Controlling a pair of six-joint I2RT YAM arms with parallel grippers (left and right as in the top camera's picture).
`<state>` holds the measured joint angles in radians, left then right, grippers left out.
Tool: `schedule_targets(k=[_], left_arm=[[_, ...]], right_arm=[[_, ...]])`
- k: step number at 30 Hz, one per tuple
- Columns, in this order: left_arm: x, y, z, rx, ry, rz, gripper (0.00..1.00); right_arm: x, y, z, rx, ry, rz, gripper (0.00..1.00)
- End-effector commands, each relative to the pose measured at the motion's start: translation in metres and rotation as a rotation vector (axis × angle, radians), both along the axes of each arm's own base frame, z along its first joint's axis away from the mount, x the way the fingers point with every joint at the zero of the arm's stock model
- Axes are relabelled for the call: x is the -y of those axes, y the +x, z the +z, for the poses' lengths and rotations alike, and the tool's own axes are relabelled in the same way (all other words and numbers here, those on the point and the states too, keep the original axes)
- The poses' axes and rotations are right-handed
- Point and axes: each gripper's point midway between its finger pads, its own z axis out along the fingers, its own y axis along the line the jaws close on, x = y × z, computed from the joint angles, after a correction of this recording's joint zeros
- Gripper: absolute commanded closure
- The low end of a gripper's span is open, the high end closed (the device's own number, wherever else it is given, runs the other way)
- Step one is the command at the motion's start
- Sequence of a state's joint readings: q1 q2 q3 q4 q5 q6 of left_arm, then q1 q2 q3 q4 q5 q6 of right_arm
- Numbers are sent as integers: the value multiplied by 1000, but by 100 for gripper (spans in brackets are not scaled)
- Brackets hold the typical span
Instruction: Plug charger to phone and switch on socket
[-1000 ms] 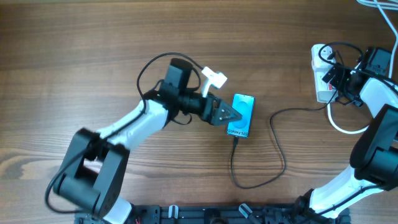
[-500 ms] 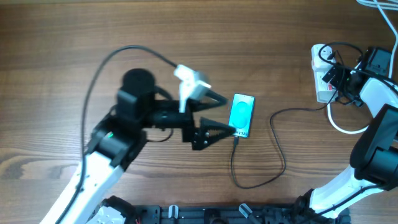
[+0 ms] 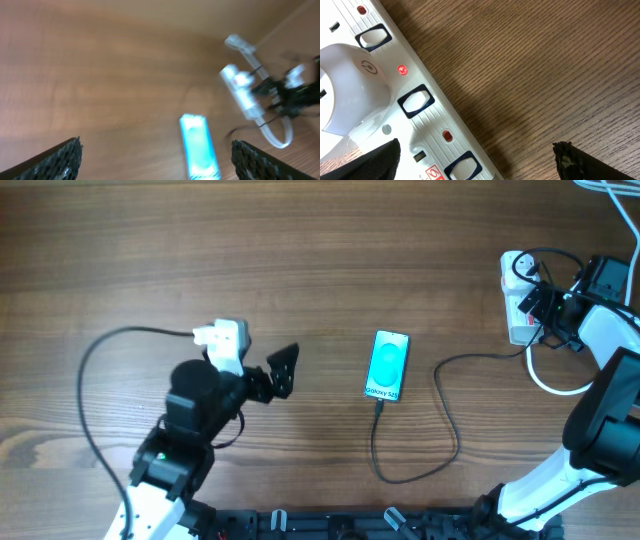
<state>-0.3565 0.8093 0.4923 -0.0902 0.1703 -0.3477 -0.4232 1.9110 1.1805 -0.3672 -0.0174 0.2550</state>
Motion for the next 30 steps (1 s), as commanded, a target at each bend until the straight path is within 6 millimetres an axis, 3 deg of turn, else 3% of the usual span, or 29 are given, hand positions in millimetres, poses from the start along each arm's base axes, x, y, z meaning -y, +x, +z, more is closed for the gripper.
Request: schedule_targets(k=[1, 5, 11, 14, 19, 26, 30], left_arm=[[-14, -10, -56, -26, -29, 69, 0], [-25, -24, -76, 66, -62, 91, 0], [-46, -35, -76, 113, -76, 152, 0], [-67, -41, -76, 115, -71, 225, 0], [-92, -41, -29, 364, -5, 288, 0], [-120, -38, -31, 433, 259, 344, 0], [-129, -37, -31, 424, 262, 388, 0]], right_arm=[[0, -2, 1, -8, -22, 11, 0], [0, -2, 1, -8, -22, 11, 0], [0, -2, 1, -8, -22, 11, 0], [0, -2, 1, -8, -22, 11, 0], [0, -2, 1, -8, -22, 10, 0], [0, -2, 1, -8, -22, 11, 0], [0, -2, 1, -8, -22, 11, 0]])
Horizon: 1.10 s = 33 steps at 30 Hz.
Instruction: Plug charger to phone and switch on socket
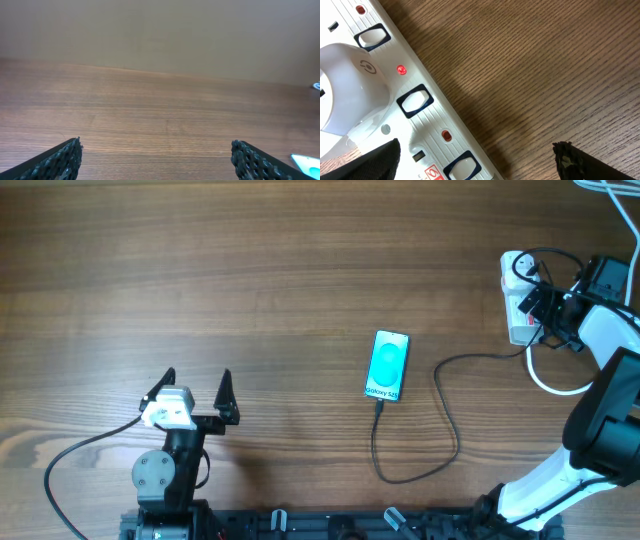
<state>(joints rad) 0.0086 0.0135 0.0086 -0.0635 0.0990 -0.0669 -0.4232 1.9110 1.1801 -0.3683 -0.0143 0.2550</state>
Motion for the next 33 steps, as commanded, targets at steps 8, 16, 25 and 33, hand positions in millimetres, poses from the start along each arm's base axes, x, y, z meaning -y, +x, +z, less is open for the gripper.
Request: schedule_targets(k=[8, 16, 25, 33], left_arm=[[-7, 0, -1, 1, 35, 36, 0], [-7, 0, -1, 1, 35, 36, 0], [-7, 0, -1, 1, 35, 36, 0], [-7, 0, -1, 1, 35, 36, 0]], right_arm=[[0, -2, 2, -6, -20, 12, 0], [0, -2, 1, -6, -20, 12, 0], [3, 6, 50, 106, -70, 11, 0], [-6, -15, 235, 501, -249, 7, 0]])
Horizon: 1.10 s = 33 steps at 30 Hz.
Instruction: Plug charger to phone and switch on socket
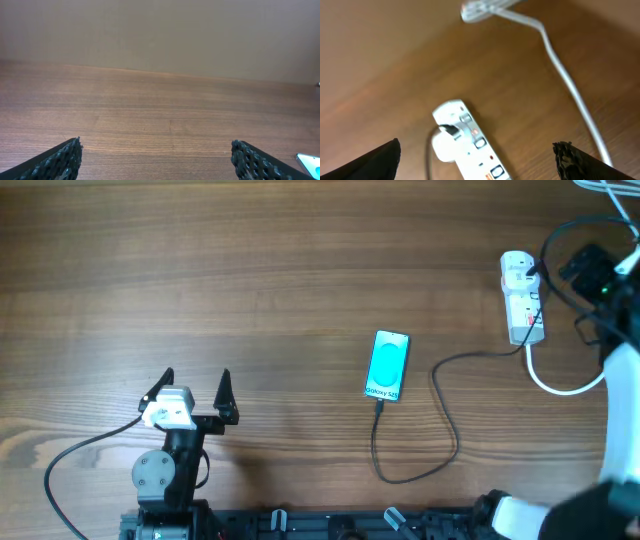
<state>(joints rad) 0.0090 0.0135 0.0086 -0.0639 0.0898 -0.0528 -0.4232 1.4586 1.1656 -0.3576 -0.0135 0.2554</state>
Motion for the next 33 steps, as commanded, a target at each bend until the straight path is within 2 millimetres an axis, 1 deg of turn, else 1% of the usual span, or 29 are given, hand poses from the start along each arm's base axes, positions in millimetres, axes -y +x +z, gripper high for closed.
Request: schedule_targets(k=[1, 5, 7, 9, 12, 14, 16, 17, 18, 19, 22, 23, 24, 25, 26, 29, 30, 32, 33], left_arm=[[-6, 0, -1, 0, 20, 27, 0], [-6, 0, -1, 0, 20, 27, 0], [-6, 0, -1, 0, 20, 27, 0], [-6, 0, -1, 0, 20, 27, 0], [-6, 0, -1, 0, 20, 27, 0], [-6, 0, -1, 0, 20, 27, 0], [-6, 0, -1, 0, 20, 27, 0], [-6, 0, -1, 0, 20, 27, 0], [-6, 0, -1, 0, 20, 27, 0], [-6, 0, -1, 0, 20, 27, 0], [-6, 0, -1, 0, 20, 27, 0], [-6, 0, -1, 0, 20, 27, 0], [-6, 0, -1, 0, 20, 27, 0], [-6, 0, -1, 0, 20, 27, 0], [-6, 0, -1, 0, 20, 27, 0], [-6, 0, -1, 0, 20, 27, 0], [-6, 0, -1, 0, 20, 27, 0], [-6, 0, -1, 0, 20, 27, 0], [-6, 0, -1, 0, 20, 27, 0]], right_arm=[[-9, -19, 69, 146, -89, 2, 0], [-17, -38, 110, 242, -132, 1, 0], [-20, -45, 124, 276, -147, 1, 0], [-23, -51, 134, 301, -158, 1, 0], [-25, -57, 139, 312, -163, 1, 0], [-38, -65, 141, 303, -155, 25, 0], [-63, -68, 137, 279, -134, 87, 0], [-77, -66, 135, 272, -126, 125, 0], [-83, -66, 131, 248, -148, 133, 0], [-91, -66, 122, 202, -162, 154, 0], [-115, -52, 90, 163, -228, 312, 0], [-130, -42, 78, 199, -247, 399, 0], [-141, -36, 70, 245, -257, 465, 0], [-153, -32, 61, 286, -260, 520, 0], [-161, -31, 49, 321, -257, 549, 0], [-175, -41, 3, 331, -250, 582, 0], [-177, -45, -9, 314, -245, 591, 0], [-179, -57, -44, 248, -220, 599, 0], [-180, -66, -64, 207, -203, 603, 0]])
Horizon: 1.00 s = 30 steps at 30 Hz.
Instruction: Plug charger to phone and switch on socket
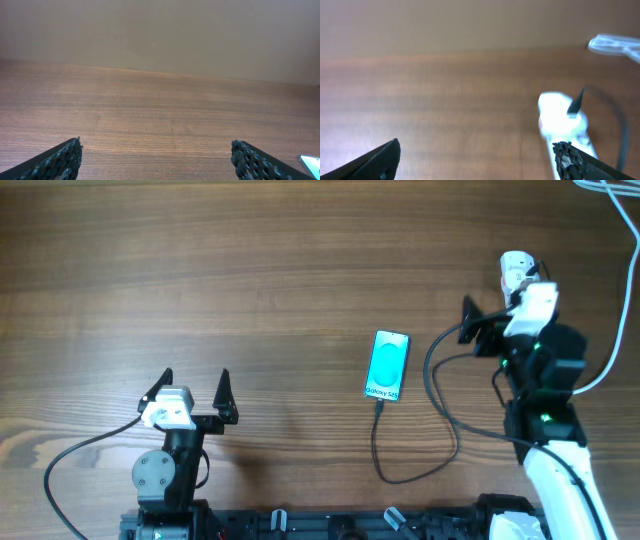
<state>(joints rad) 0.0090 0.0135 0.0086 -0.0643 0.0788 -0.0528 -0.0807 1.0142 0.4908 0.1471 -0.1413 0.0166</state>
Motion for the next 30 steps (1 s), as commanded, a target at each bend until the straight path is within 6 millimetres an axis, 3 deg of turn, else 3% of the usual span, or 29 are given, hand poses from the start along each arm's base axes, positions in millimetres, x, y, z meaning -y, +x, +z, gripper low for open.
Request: schedule_targets(k=[1, 4, 6, 11, 14, 19, 21, 27, 30], left_arm=[[-4, 0, -1, 0, 20, 16, 0], [-4, 0, -1, 0, 20, 16, 0], [-4, 0, -1, 0, 20, 16, 0], [-4, 0, -1, 0, 20, 16, 0], [-4, 0, -1, 0, 20, 16, 0], [-4, 0, -1, 0, 20, 16, 0], [-4, 0, -1, 0, 20, 16, 0], [-4, 0, -1, 0, 20, 16, 0], [-4, 0, -1, 0, 20, 16, 0]], right_arm=[[-7, -23, -43, -77, -1, 31, 0], [-9, -52, -88, -158, 7, 30, 0], [-10, -67, -105, -173, 11, 30, 0], [-13, -91, -130, -191, 15, 33, 0], [-16, -97, -134, -180, 21, 47, 0], [-25, -103, -120, -130, 9, 84, 0], [-32, -100, -99, -41, 2, 110, 0], [-45, -107, -4, 373, -11, 165, 0], [-47, -109, 1, 390, 19, 174, 0]])
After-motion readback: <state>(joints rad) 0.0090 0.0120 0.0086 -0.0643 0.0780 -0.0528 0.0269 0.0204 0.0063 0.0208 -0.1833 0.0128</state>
